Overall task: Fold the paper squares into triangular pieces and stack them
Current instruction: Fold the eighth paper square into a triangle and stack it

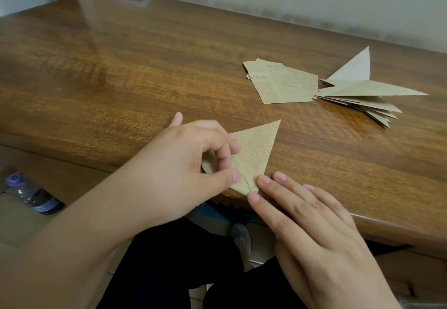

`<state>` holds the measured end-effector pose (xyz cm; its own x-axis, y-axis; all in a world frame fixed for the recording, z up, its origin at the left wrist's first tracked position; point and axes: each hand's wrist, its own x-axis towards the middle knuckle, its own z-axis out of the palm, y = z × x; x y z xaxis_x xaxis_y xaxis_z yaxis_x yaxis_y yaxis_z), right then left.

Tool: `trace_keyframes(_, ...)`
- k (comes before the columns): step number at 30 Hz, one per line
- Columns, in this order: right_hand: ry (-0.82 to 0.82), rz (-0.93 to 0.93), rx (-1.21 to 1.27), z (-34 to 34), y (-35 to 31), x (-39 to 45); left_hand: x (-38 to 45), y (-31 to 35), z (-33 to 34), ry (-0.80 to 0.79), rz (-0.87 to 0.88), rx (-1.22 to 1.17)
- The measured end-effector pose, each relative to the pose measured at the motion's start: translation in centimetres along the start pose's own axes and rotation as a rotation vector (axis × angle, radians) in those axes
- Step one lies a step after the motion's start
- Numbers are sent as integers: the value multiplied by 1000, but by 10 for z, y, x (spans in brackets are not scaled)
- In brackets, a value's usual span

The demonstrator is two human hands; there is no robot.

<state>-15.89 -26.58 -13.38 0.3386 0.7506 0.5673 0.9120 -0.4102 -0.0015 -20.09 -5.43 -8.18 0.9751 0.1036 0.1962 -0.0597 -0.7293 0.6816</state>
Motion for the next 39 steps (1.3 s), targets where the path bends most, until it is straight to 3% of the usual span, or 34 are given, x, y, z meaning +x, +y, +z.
trace_keyframes(14, -14, -84, -65, 0, 5, -2, 1, 5, -2, 19, -3, 33)
trace_keyframes(22, 3, -67, -39, 1, 4, -1, 0, 2, -7, -70, 45, 16)
trace_keyframes(31, 71, 196, 212, -14, -5, 17, 4, 6, -2, -45, -13, 61)
trace_keyframes(39, -88, 137, 246, -17, 6, 38, 14, 10, 2, -2, -43, 99)
